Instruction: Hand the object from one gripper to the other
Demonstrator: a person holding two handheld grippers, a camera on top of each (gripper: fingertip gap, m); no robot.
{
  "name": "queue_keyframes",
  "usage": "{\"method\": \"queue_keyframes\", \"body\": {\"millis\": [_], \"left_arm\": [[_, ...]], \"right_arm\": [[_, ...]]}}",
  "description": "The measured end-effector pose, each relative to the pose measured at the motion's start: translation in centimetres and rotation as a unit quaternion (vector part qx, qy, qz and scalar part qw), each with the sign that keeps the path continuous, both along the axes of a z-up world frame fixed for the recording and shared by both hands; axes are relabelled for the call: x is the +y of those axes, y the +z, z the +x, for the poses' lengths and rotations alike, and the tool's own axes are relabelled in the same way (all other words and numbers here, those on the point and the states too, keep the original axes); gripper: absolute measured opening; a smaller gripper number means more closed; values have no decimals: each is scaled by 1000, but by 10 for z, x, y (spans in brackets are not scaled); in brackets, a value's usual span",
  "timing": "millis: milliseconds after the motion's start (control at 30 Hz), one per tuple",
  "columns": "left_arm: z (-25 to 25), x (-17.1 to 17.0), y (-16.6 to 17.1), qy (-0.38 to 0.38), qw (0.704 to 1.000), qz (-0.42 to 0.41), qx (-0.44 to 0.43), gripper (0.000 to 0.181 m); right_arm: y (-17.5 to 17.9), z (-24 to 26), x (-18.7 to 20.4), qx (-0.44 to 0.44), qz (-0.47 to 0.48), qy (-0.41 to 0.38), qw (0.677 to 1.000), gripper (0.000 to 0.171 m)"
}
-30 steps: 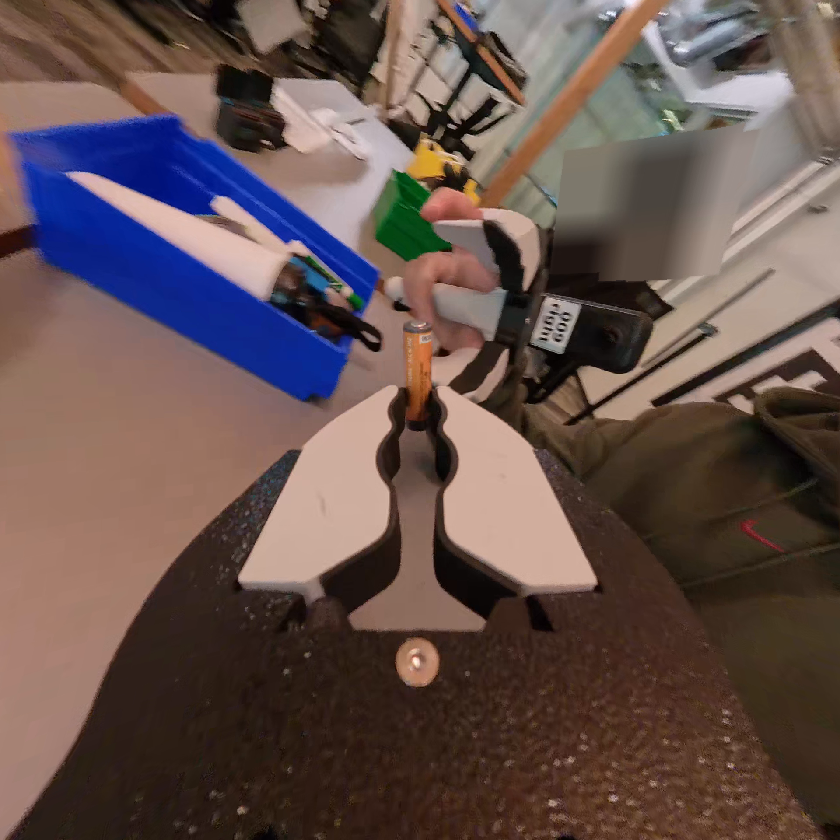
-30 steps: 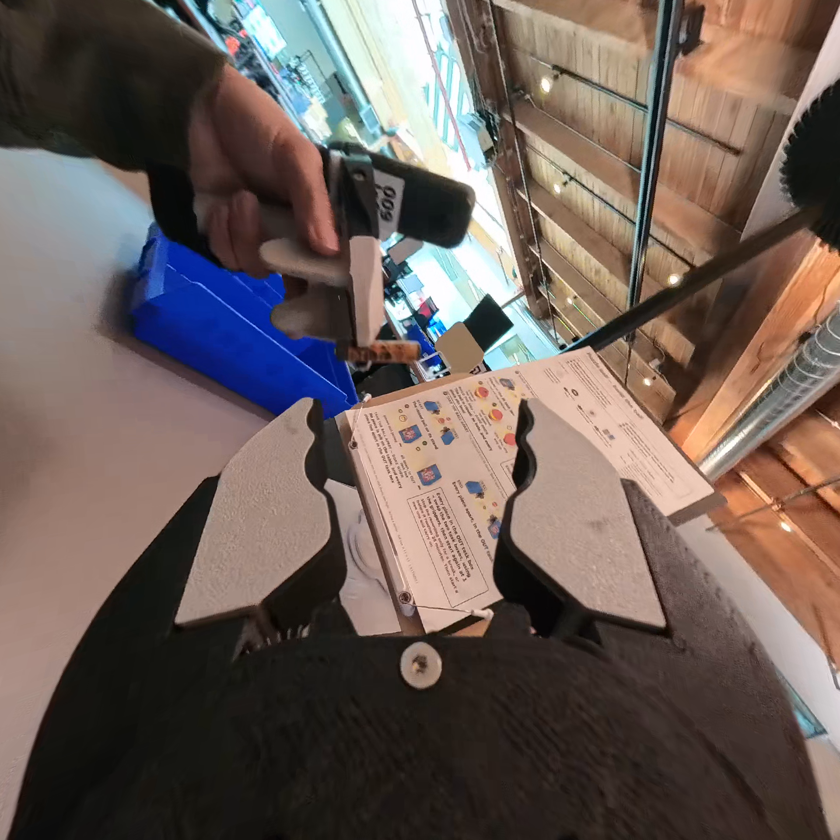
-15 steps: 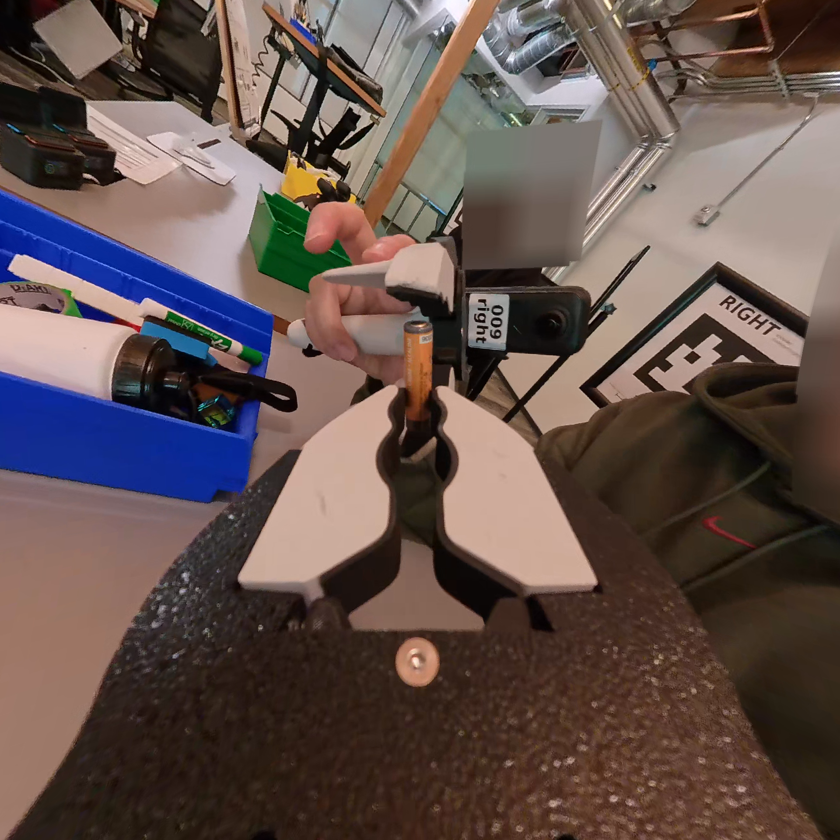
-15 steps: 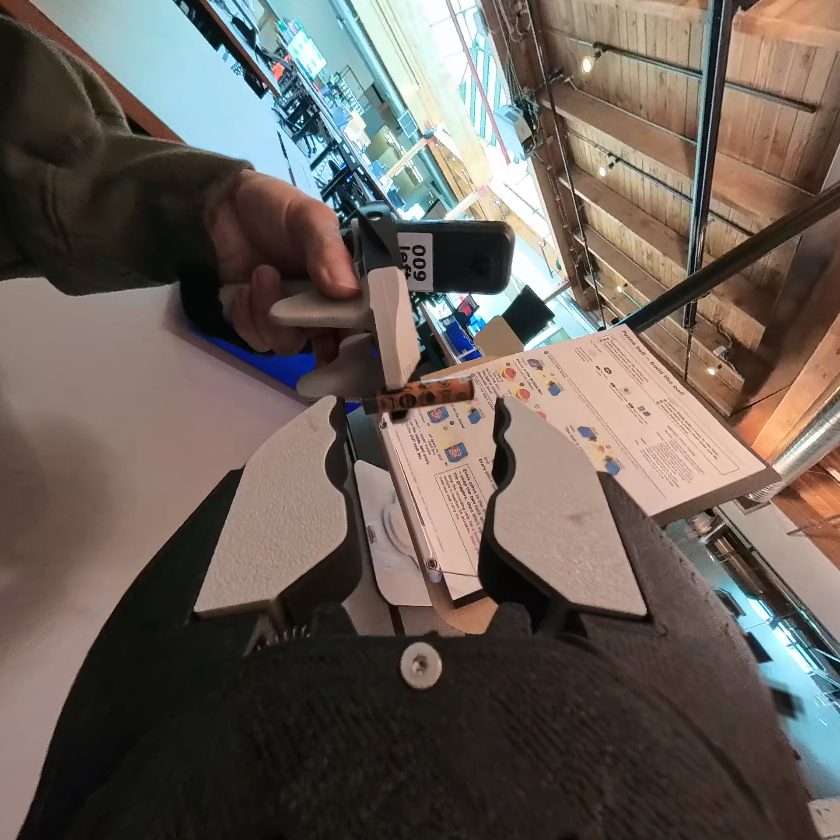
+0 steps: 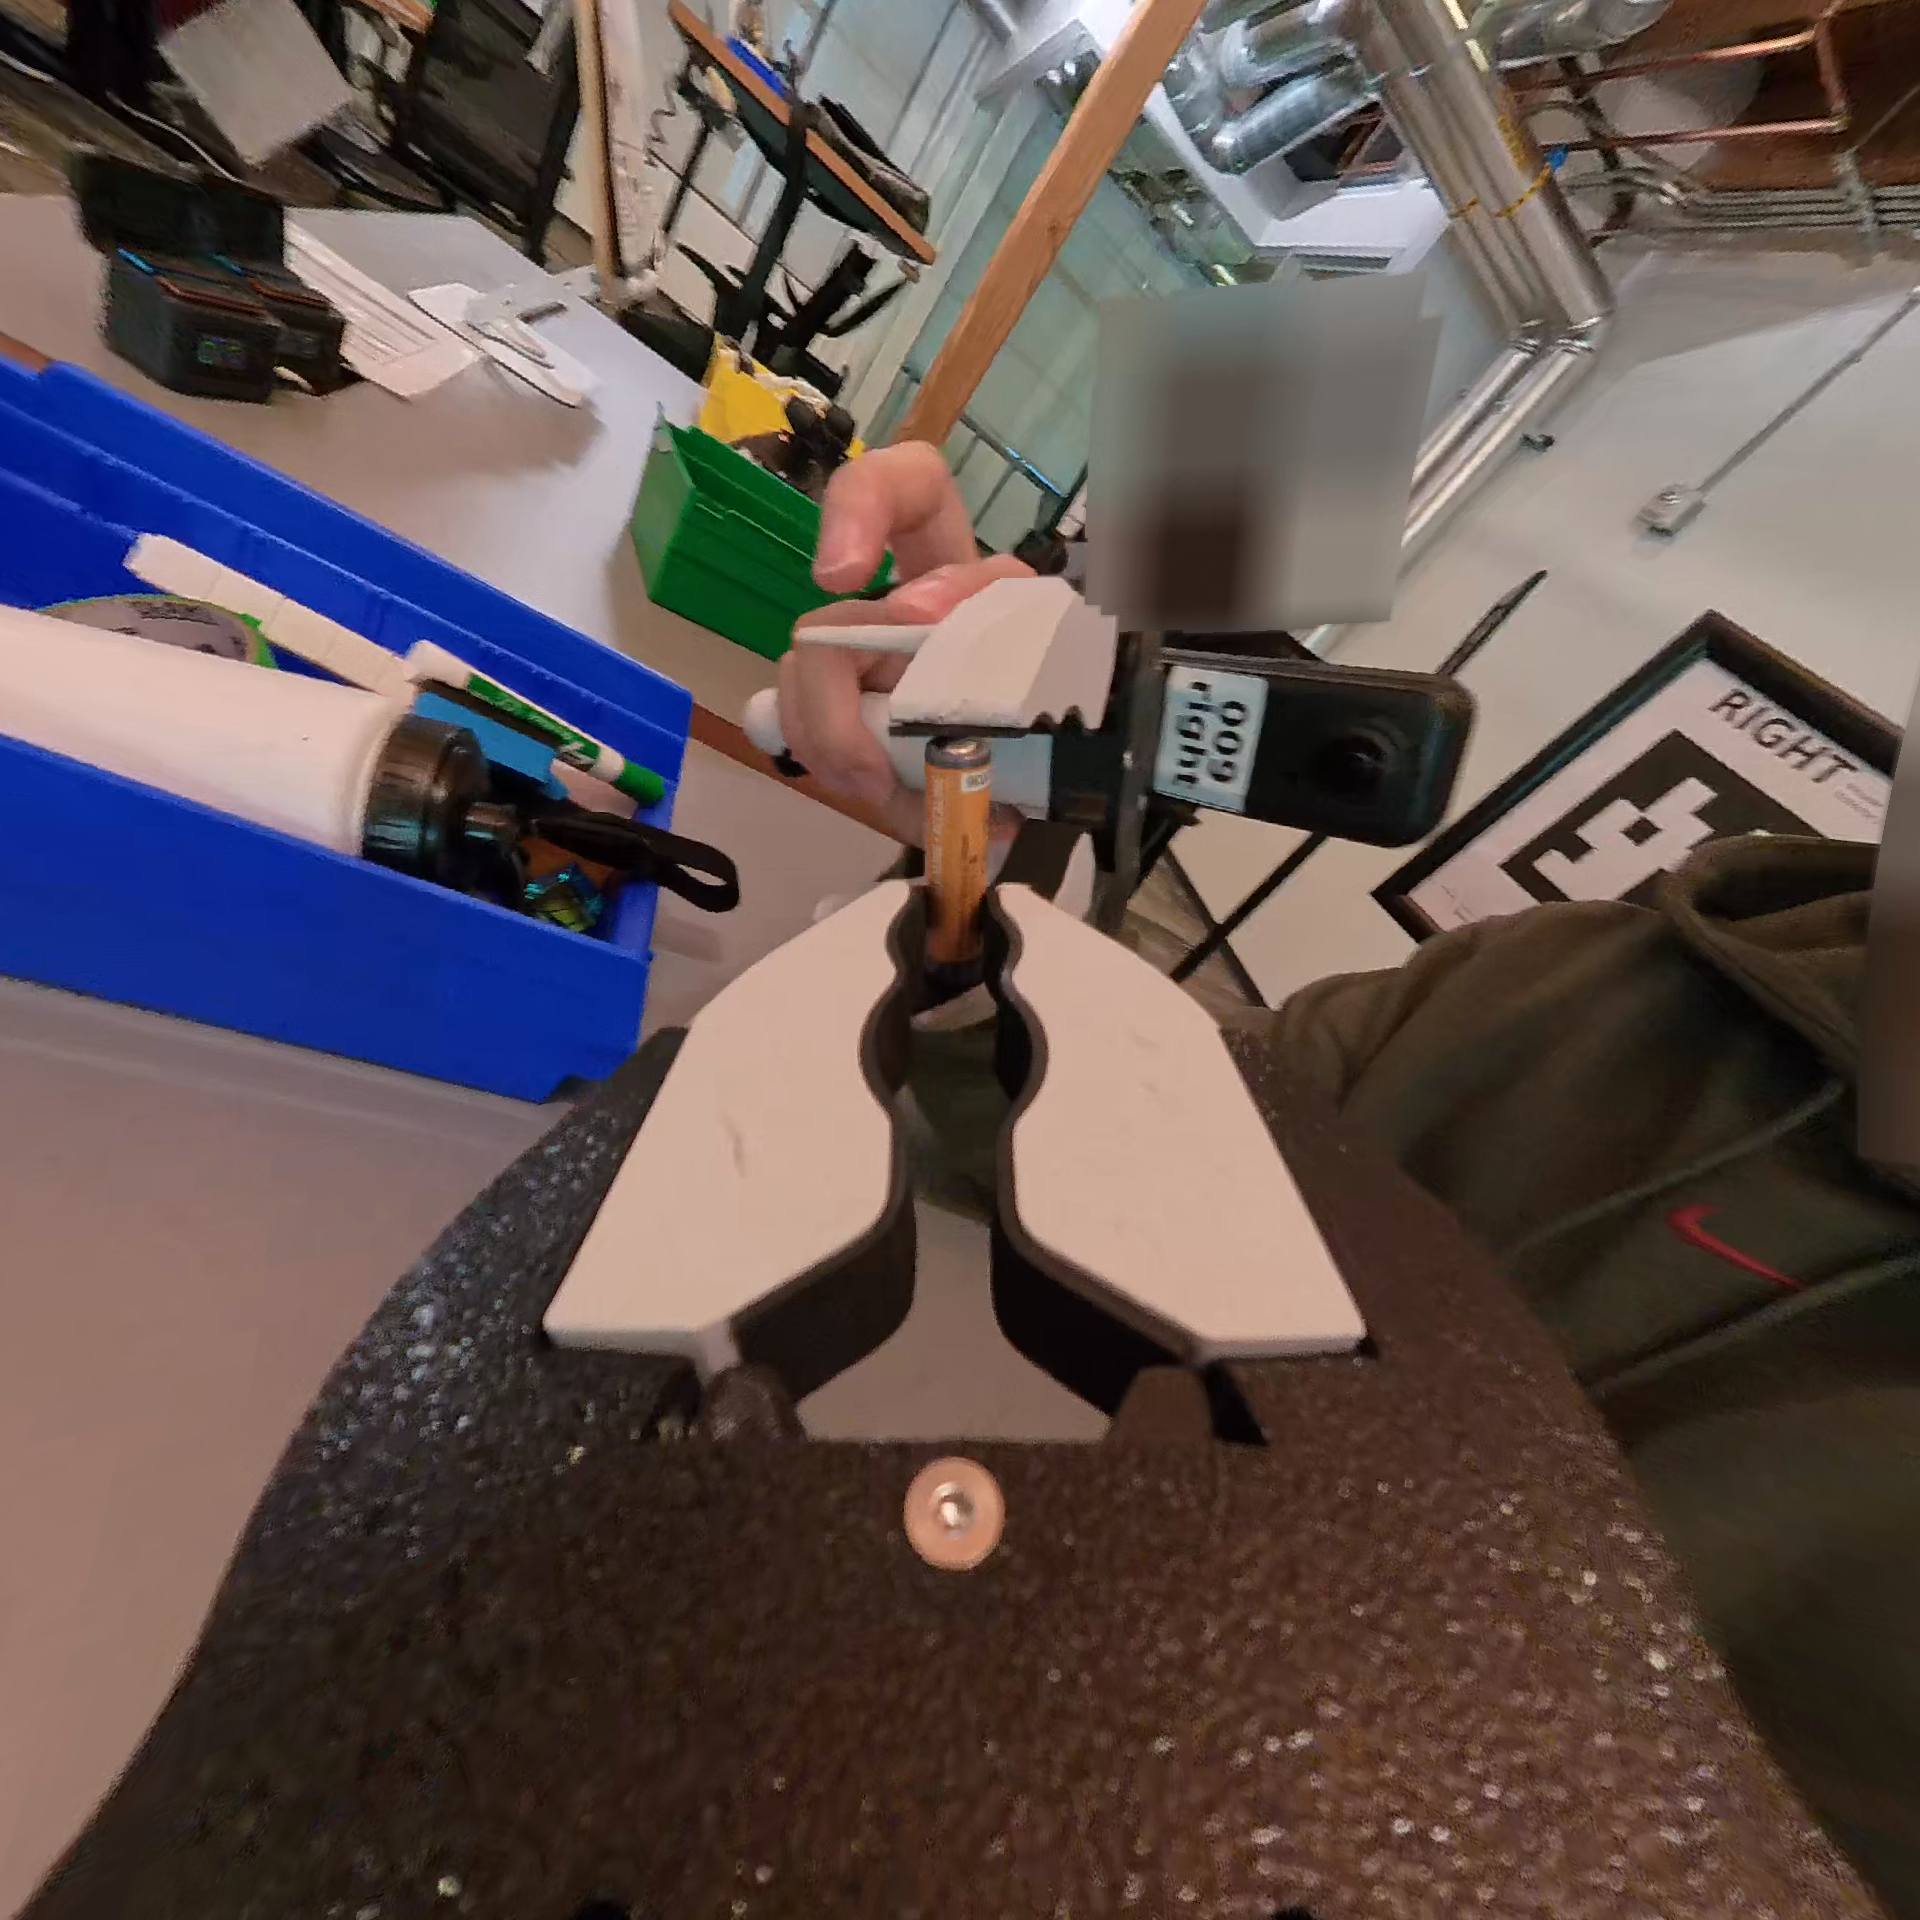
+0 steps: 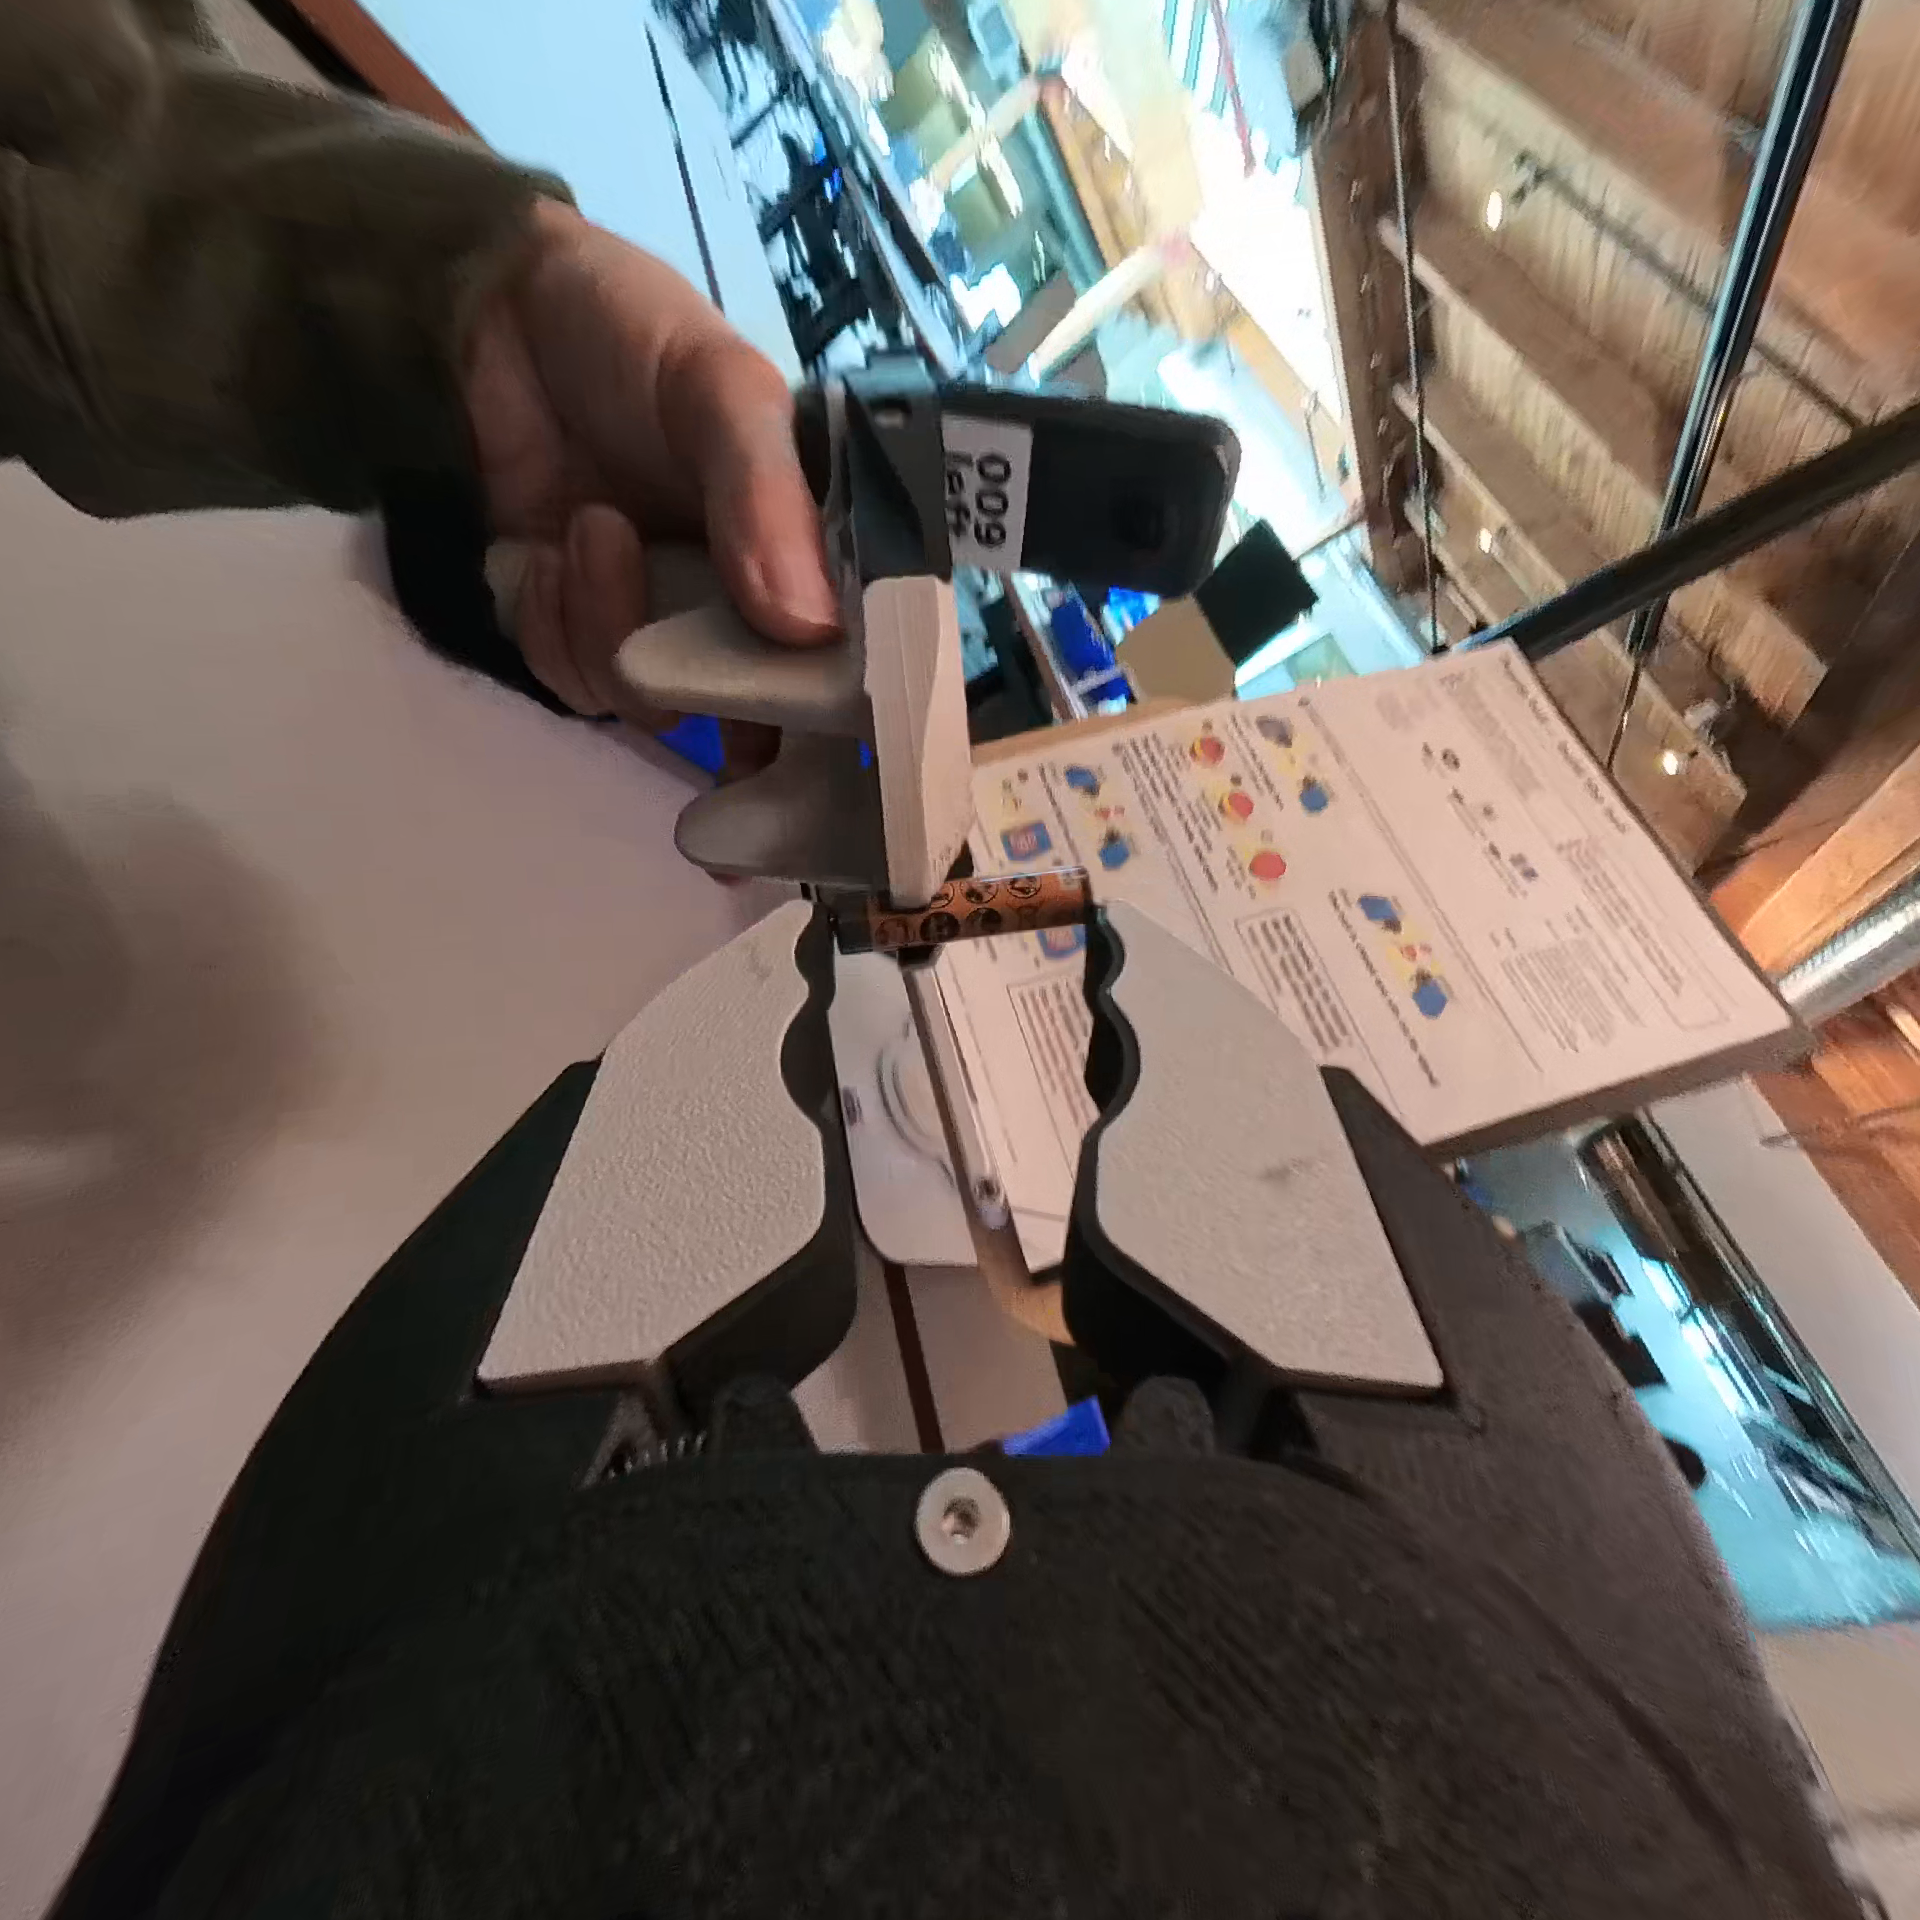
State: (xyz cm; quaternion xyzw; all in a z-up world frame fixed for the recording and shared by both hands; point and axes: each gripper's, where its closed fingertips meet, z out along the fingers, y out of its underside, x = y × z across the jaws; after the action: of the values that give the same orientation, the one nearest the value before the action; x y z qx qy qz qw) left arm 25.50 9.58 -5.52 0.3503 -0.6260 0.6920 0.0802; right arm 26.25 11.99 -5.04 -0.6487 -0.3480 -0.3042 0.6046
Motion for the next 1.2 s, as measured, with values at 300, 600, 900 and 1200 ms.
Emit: {"method": "queue_keyframes", "body": {"millis": [300,600,900,1200], "left_arm": [[2,15,5,43,993,33,-103,36],[-29,8,39,-101,978,-154,-99,24],[-38,-10,51,-138,964,-191,-120,28],[-42,-21,57,-164,952,-221,-135,28]], "right_arm": [[8,1,7,27,30,-4,999,46],[35,-45,-9,122,89,165,975,46],[38,-47,-14,145,89,185,968,46],[43,-52,-20,178,90,216,956,46]]}}
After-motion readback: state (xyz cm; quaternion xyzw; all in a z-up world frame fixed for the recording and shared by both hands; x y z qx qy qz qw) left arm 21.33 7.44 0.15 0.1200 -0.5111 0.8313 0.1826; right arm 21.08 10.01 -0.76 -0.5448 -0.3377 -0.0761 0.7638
